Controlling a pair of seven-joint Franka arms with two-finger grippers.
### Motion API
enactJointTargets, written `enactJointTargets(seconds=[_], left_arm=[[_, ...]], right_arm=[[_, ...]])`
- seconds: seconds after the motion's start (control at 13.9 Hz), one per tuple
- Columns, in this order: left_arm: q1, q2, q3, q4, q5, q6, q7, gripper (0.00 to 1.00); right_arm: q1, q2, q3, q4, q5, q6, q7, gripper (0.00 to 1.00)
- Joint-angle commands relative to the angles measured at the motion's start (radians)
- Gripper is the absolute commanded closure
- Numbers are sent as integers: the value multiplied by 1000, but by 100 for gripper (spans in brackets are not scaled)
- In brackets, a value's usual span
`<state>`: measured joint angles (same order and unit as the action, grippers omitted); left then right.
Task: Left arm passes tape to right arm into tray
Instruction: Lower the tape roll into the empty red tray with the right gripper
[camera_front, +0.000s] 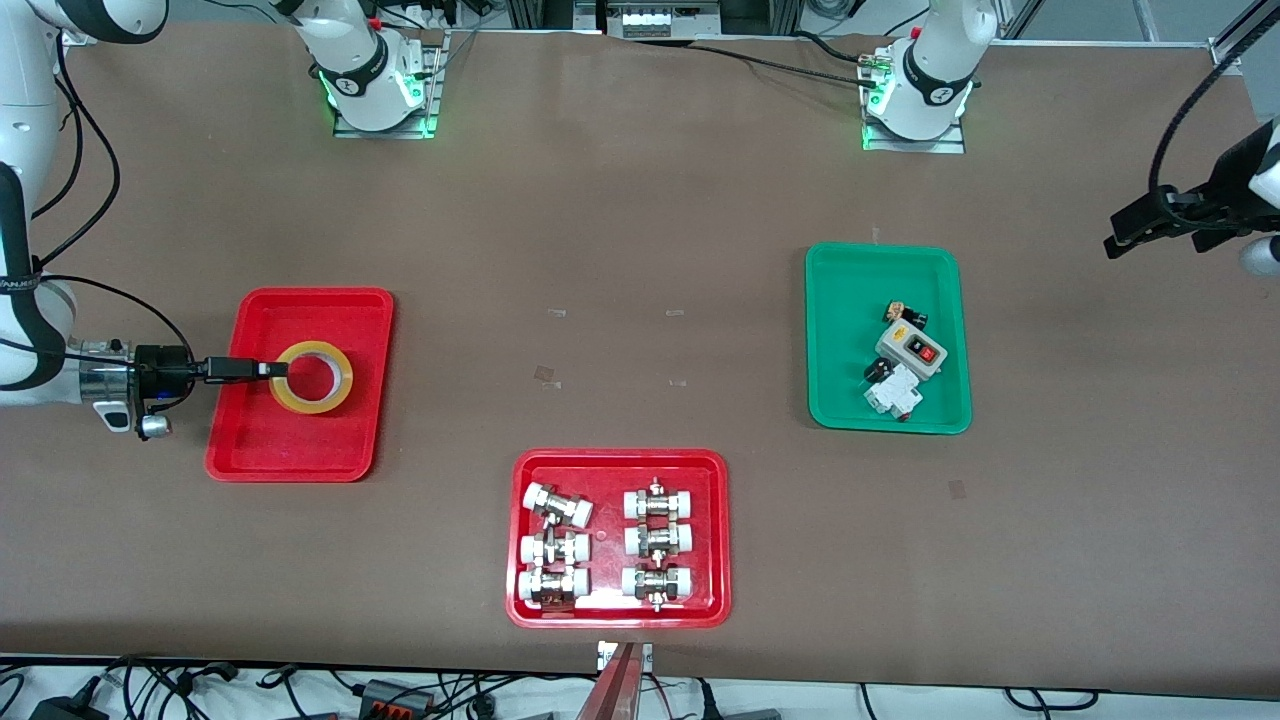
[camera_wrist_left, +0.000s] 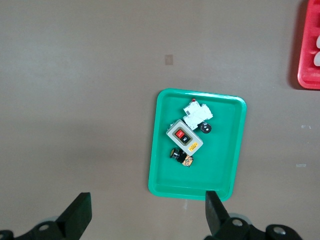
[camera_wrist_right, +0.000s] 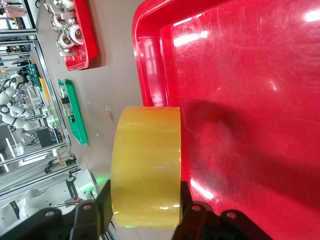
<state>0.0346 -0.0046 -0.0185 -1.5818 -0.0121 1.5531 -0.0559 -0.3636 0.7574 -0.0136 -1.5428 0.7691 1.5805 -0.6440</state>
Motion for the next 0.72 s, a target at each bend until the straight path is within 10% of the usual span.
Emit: enactJointTargets(seconds=[0.0,0.5,0.57,0.65], left_arm=[[1,-14,-8,13,30,5,41,0],[5,-54,-6,14,29,8,42,0],[5,-60,-9,14,29,8,42,0],[5,-66,-11,14,29,7,42,0]], right_arm=[[-26,17,21,29,-11,-30,-14,75],[-47,42,20,32,-25,-22,-17,64],[-49,43,20,32,-25,-22,-17,44],[-48,43,20,32,-25,-22,-17,0]])
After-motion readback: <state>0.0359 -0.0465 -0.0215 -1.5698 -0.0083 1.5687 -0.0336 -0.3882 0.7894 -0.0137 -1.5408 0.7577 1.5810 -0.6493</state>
